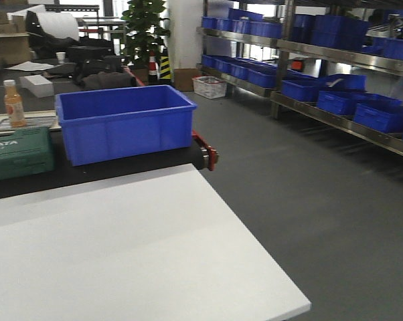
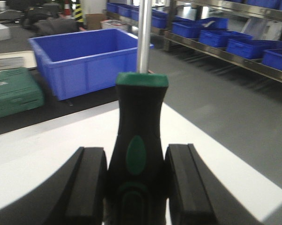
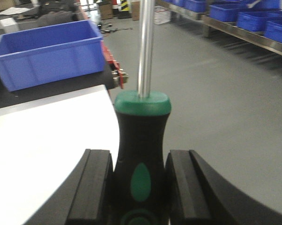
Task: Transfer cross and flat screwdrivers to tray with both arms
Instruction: 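Drive the base away from the table holding both screwdrivers upright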
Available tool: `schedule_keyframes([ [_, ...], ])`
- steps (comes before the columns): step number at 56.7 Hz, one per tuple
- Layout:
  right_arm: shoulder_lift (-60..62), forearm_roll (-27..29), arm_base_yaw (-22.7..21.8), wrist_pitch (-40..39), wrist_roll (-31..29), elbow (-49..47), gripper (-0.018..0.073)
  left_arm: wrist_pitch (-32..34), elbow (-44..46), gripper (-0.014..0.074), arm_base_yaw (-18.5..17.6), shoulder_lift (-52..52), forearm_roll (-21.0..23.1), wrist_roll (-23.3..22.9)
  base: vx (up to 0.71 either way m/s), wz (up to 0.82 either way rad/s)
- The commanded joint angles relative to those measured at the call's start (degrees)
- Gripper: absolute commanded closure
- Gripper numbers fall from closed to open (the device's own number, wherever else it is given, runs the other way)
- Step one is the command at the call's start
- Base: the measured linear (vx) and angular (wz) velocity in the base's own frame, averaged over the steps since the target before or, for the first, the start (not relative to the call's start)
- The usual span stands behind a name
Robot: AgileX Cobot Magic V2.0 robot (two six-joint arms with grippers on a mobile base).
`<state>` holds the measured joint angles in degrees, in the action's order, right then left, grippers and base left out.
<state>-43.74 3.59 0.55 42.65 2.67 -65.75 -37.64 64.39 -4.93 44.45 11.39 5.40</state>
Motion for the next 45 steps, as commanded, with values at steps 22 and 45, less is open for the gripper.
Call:
schedule_keyframes([
  [22,0.19,-0.07,-0.03,-5.46,-0.24,-1.56,0.0567,5.21,1.52,0.0596,-0.4,-0.17,0.94,-0.16,-0.17,-0.55],
  [45,0.32,-0.07,-0.03,-5.5,-0.24,-1.56,0.0567,5.15,1.52,0.0596,-0.4,-0.17,0.94,-0.16,-0.09,-0.59],
])
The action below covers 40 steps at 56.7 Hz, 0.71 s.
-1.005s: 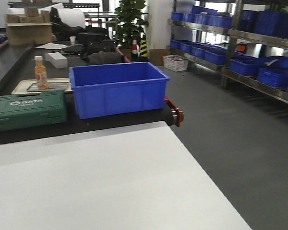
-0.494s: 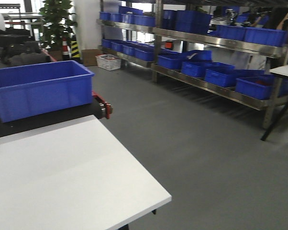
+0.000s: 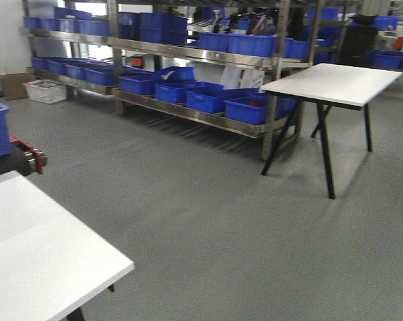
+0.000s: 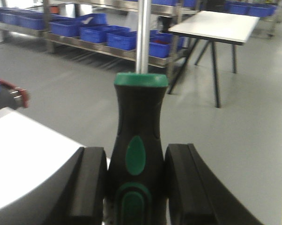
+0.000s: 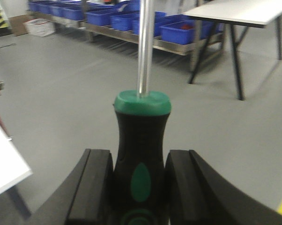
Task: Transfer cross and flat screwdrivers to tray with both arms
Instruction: 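Drive the base away from the table holding both screwdrivers upright, then drive past the blue-bin shelves toward the roller rack with the tray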
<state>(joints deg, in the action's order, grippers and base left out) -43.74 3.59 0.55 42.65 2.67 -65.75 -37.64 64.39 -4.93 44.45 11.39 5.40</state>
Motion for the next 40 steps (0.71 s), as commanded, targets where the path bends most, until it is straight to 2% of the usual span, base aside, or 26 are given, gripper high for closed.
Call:
schedule_keyframes([
  [1,0.32,-0.07,-0.03,-5.5,-0.24,-1.56,0.0567,5.15,1.52,0.0596,-0.4,-0.17,0.94,-0.16,-0.02,-0.67],
  [20,0.57,-0.07,-0.03,-5.45,-0.24,-1.56,0.0567,5.21,1.52,0.0596,-0.4,-0.17,0.94,-0.16,0.06,-0.66],
  [40,0.86,-0.07,-0.03,-5.45,-0.24,-1.56,0.0567,5.19,1.52,0.0596,-0.4,-0.17,0.94,-0.16,0.18,-0.44],
])
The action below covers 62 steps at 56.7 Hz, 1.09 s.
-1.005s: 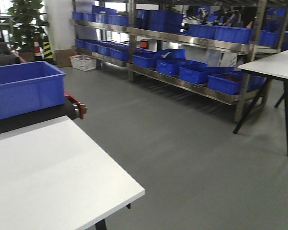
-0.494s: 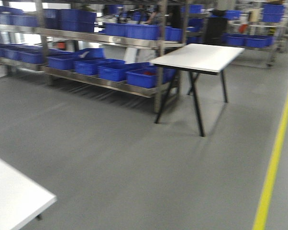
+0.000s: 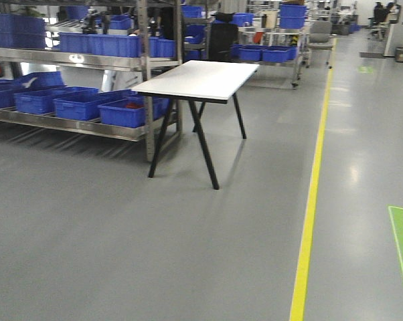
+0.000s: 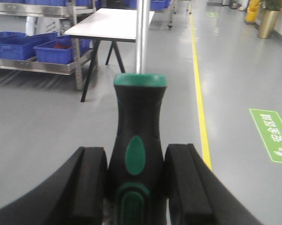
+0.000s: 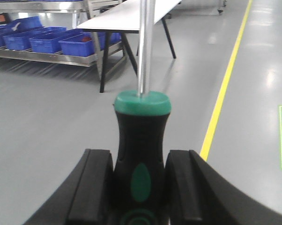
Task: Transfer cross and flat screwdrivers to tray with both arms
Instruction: 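Drive past the blue-bin shelves toward the roller rack with the tray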
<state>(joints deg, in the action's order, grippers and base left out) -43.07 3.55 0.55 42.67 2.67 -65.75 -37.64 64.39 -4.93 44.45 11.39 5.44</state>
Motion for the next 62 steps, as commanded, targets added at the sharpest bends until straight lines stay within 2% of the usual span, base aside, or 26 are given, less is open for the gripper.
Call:
schedule_keyframes([
  [1,0.19,-0.03,-0.03,-5.46,-0.24,-1.56,0.0567,5.19,1.52,0.0596,-0.4,-0.17,0.94,-0.21,0.24,-0.32],
  [27,1.36,-0.03,-0.03,-5.46,-0.24,-1.56,0.0567,5.19,1.52,0.0596,-0.4,-0.17,0.94,-0.21,0.34,-0.13],
  [62,1.36,-0.03,-0.03,-5.46,-0.24,-1.56,0.0567,5.2,1.52,0.0596,-0.4,-0.11,0.94,-0.21,0.5,0.09],
])
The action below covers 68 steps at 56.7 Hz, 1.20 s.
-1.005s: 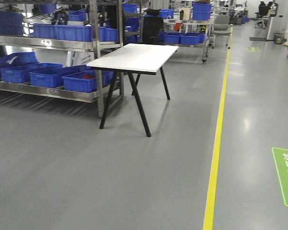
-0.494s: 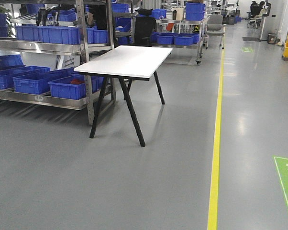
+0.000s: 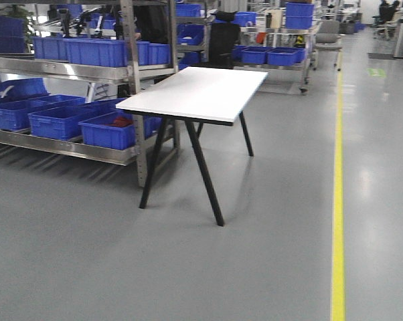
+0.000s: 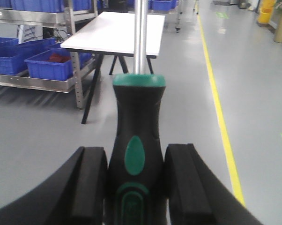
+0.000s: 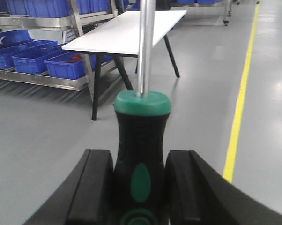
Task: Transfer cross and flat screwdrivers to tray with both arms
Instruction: 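Drive past the blue-bin shelves toward the roller rack with the tray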
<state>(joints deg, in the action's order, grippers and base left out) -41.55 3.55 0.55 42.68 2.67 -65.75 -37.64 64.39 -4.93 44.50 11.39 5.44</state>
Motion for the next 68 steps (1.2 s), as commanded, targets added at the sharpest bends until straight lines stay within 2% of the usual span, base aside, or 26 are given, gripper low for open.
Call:
schedule_keyframes([
  [1,-0.16,-0.03,-0.03,-5.48,-0.24,-1.56,0.0567,5.2,1.52,0.0596,-0.4,-0.16,0.94,-0.21,0.52,0.26],
  [23,-0.15,-0.03,-0.03,-5.49,-0.24,-1.56,0.0567,5.2,1.52,0.0596,-0.4,-0.16,0.94,-0.21,0.53,0.39],
  [68,-0.15,-0.03,-0.03,-5.53,-0.24,-1.56,0.0567,5.18,1.52,0.0596,-0.4,-0.22,0.94,-0.21,0.55,0.58],
])
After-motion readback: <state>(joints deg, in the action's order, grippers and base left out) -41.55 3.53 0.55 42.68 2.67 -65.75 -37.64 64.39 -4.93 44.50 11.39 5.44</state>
